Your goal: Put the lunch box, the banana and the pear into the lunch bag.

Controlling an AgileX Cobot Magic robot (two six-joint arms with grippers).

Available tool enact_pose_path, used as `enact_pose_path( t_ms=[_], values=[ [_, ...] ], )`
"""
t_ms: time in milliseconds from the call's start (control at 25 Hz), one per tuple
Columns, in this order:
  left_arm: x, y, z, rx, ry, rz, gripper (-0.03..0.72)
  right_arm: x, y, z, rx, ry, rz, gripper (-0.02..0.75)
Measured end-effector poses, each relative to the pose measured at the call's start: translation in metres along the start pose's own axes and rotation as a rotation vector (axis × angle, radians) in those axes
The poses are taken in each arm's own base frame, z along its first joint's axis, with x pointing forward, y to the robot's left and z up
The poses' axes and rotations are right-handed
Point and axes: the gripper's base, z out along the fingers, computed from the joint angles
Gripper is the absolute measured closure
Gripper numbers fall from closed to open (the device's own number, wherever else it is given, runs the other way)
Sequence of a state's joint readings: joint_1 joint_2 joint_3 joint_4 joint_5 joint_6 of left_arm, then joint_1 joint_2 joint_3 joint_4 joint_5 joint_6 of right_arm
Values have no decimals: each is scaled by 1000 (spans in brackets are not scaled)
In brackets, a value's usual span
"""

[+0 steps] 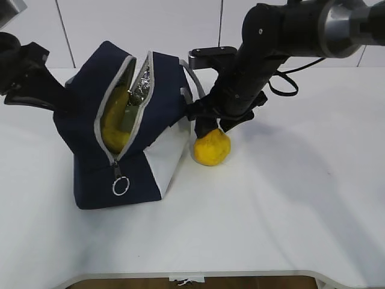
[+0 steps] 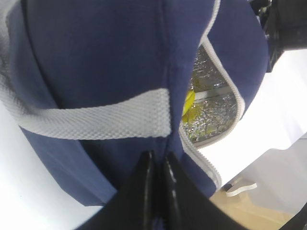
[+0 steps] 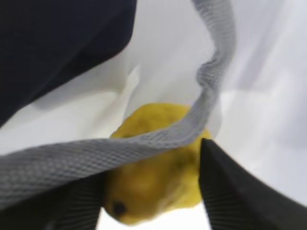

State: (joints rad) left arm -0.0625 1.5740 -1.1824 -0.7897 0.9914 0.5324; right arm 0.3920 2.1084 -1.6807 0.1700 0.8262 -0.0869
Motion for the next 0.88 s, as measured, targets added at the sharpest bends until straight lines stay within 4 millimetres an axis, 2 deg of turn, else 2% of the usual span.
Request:
enact_pose_path(
  t_ms=[40,80,120,200,240,480,720,880],
  values=[
    [0,0,0,0,2,0,690,0,0,0,2,2,-2,317],
    [0,0,0,-1,2,1,690,0,0,0,2,2,-2,317],
    [0,0,0,-1,2,1,690,0,0,-1,6,8,-7,391],
    [0,0,0,-1,3,1,690,1,-1,-1,15,18,-16,401],
    [0,0,0,-1,3,1,690,1,-2,-2,28,29,-28,456],
    [0,0,0,-4,5,4,690,5,-5,-7,60,102,-61,474],
    [1,1,0,-6,6,5,690,9,-4,-24,67,268,-71,477],
    [1,1,0,-6,6,5,690,6,-3,-29,66,270,-72,479]
  ],
)
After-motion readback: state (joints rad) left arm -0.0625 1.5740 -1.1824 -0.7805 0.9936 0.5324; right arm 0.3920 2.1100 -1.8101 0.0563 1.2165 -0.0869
